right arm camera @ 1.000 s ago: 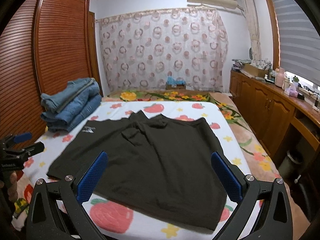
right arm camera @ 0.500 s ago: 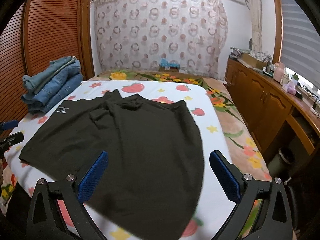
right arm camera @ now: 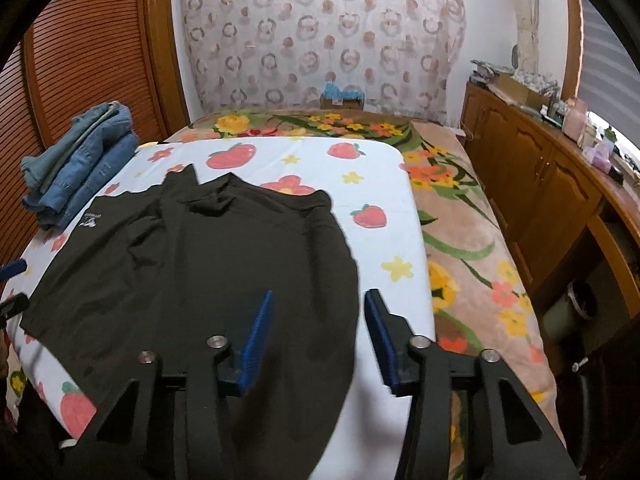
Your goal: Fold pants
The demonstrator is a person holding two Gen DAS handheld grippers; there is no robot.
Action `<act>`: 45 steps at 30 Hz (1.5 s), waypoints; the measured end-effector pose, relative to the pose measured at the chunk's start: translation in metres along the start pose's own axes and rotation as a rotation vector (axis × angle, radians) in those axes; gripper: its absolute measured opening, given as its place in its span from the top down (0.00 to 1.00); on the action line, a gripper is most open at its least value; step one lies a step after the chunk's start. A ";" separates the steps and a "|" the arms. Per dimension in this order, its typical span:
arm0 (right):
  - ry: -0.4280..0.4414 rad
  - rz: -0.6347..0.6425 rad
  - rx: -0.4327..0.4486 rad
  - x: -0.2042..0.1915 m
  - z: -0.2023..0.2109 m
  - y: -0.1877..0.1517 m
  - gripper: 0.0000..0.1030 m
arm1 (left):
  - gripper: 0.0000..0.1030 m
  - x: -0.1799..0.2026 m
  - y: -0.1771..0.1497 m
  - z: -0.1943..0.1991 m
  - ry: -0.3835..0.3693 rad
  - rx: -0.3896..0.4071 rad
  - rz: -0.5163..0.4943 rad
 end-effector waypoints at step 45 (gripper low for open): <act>-0.159 0.000 -0.054 0.019 0.006 0.030 0.72 | 0.00 -0.019 -0.021 -0.012 0.020 -0.067 0.030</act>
Point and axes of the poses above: each gripper's, at about its wrist camera, not at the fingertips, and z roughly against the way its jaws point, x to its right, y to its top, the point moved 2 cm from there along -z, roughly the way its jaws point, and after that the axes turned 6 degrees about y, right-handed, at the moved point
